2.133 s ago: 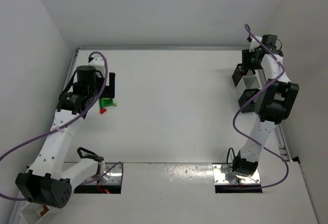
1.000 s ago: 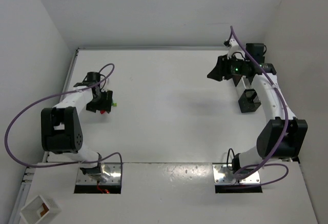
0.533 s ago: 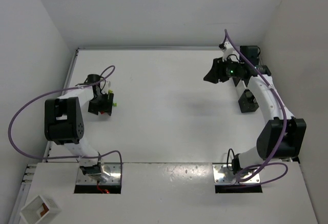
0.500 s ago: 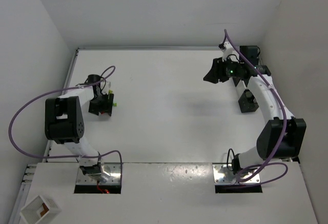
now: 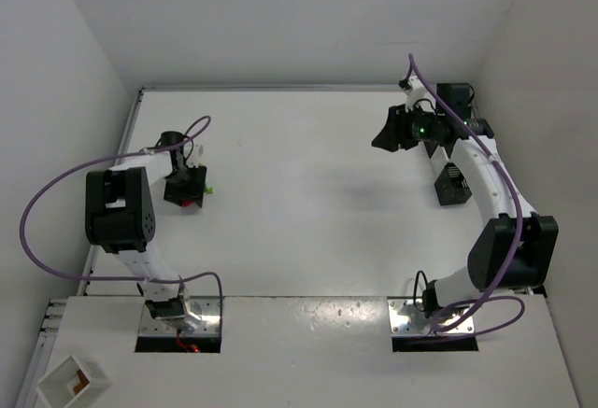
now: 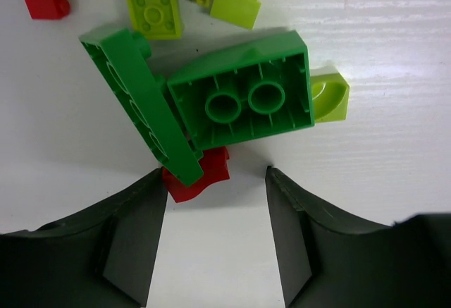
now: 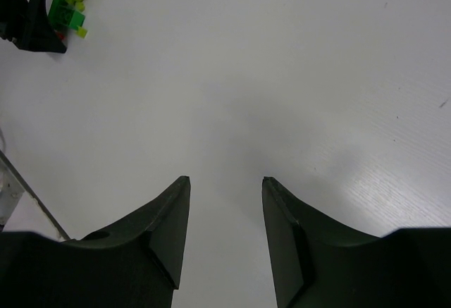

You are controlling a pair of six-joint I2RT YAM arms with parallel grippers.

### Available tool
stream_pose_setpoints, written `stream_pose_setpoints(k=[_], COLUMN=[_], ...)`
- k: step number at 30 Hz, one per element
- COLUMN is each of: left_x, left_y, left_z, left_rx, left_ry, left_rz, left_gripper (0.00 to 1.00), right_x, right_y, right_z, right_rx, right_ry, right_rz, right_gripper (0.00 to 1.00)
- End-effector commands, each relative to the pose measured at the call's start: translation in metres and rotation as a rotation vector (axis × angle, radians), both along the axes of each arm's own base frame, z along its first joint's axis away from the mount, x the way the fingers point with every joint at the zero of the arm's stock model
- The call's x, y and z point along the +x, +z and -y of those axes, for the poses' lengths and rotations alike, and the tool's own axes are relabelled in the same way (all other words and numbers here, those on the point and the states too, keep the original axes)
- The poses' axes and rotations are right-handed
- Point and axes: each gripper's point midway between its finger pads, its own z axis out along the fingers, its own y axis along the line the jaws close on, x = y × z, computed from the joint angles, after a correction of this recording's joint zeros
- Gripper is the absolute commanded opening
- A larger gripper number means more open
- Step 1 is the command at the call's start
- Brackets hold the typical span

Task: Sort the legos into containers by color

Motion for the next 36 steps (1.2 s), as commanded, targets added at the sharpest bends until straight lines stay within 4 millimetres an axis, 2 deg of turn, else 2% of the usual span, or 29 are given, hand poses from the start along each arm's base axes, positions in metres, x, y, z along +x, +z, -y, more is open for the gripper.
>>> stream_pose_setpoints(k=[1, 7, 13, 17, 20, 21, 22, 23, 25, 26, 28, 29, 30, 32, 34, 36], left_x=[0.016, 0.015, 0.003, -0.004, -0.001, 0.0, -0.001, 0.001, -0.005, -0.002, -0.006, -0.007, -0.009, -0.013, -0.013, -0.017], left_y=[-0.008, -0.011, -0.009, -0.006, 0.008, 0.019, 0.023, 0.029, 0.036, 0.048, 0.057, 0.071, 0.076, 0.095, 0.127, 0.144], left_z=[0.005, 0.005, 0.008, 0.01, 0.015, 0.02, 0.023, 0.026, 0.034, 0.036, 0.048, 0.051, 0.056, 0.074, 0.088, 0.103], left_rx=[-0.048, -0.051, -0.053, -0.057, -0.078, -0.104, -0.117, -0.128, -0.165, -0.169, -0.218, -0.225, -0.236, -0.303, -0.331, -0.349], left_ry=[0.002, -0.03, -0.061, -0.073, -0.096, -0.108, -0.123, -0.13, -0.158, -0.179, -0.237, -0.261, -0.298, -0.364, -0.44, -0.501], left_rz=[0.036, 0.028, 0.029, 0.039, 0.088, 0.118, 0.132, 0.154, 0.173, 0.215, 0.251, 0.301, 0.326, 0.393, 0.514, 0.578], left_gripper=[0.63, 0.55, 0.44, 0.37, 0.35, 0.35, 0.34, 0.33, 0.31, 0.29, 0.29, 0.29, 0.29, 0.29, 0.29, 0.28], right_x=[0.006, 0.006, 0.007, 0.009, 0.009, 0.004, 0.004, -0.001, -0.007, -0.013, -0.017, -0.02, -0.022, -0.029, -0.03, -0.038], right_y=[0.021, 0.021, 0.017, 0.024, 0.024, 0.025, 0.03, 0.023, 0.022, 0.017, 0.011, 0.014, 0.01, 0.004, 0.001, -0.005], right_z=[-0.003, -0.003, -0.003, -0.006, -0.006, -0.011, -0.012, -0.017, -0.025, -0.034, -0.042, -0.051, -0.058, -0.07, -0.083, -0.101], right_rx=[0.002, -0.004, -0.004, -0.003, -0.003, 0.003, 0.011, 0.025, 0.053, 0.079, 0.109, 0.142, 0.161, 0.248, 0.322, 0.383], right_ry=[0.009, 0.014, 0.014, 0.023, 0.023, 0.039, 0.033, 0.045, 0.065, 0.081, 0.096, 0.109, 0.122, 0.126, 0.158, 0.182], right_rz=[0.061, 0.067, 0.058, 0.076, 0.076, 0.076, 0.089, 0.066, 0.053, 0.024, -0.004, -0.022, -0.042, -0.124, -0.165, -0.26], right_gripper=[0.46, 0.46, 0.46, 0.45, 0.45, 0.45, 0.45, 0.45, 0.45, 0.45, 0.45, 0.45, 0.45, 0.45, 0.46, 0.47])
